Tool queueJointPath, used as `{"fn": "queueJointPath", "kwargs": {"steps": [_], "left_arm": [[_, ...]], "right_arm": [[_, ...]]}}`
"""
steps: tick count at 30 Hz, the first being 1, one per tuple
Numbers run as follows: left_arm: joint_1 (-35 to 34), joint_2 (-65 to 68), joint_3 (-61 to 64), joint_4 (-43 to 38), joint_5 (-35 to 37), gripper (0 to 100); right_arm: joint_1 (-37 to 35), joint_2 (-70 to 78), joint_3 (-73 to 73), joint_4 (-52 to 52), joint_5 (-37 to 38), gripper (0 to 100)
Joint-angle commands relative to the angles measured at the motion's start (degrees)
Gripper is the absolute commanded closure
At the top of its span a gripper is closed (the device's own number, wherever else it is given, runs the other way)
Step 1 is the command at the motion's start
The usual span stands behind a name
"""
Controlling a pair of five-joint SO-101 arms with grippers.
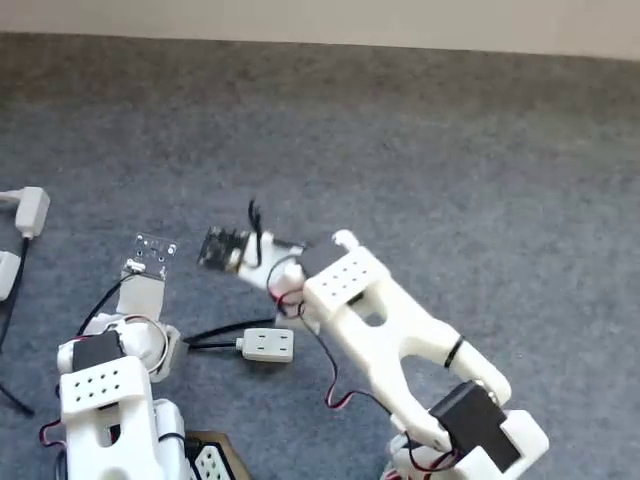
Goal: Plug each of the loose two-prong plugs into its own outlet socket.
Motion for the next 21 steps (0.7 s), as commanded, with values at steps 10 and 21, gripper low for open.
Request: {"fn": "queueJointPath", "kwargs": {"steps": [10,21], "left_arm": [[-0.3,-0.7,0.1,-0.7,-0.3,74],[-0.2,-0.7,0.1,-0.7,-0.3,74]], "right_arm": [[-0.8,-0.4,9.8,-6.5,9.1,68.9],[0.2,0.0,10.1,-9.9,12.5,69.1]]}}
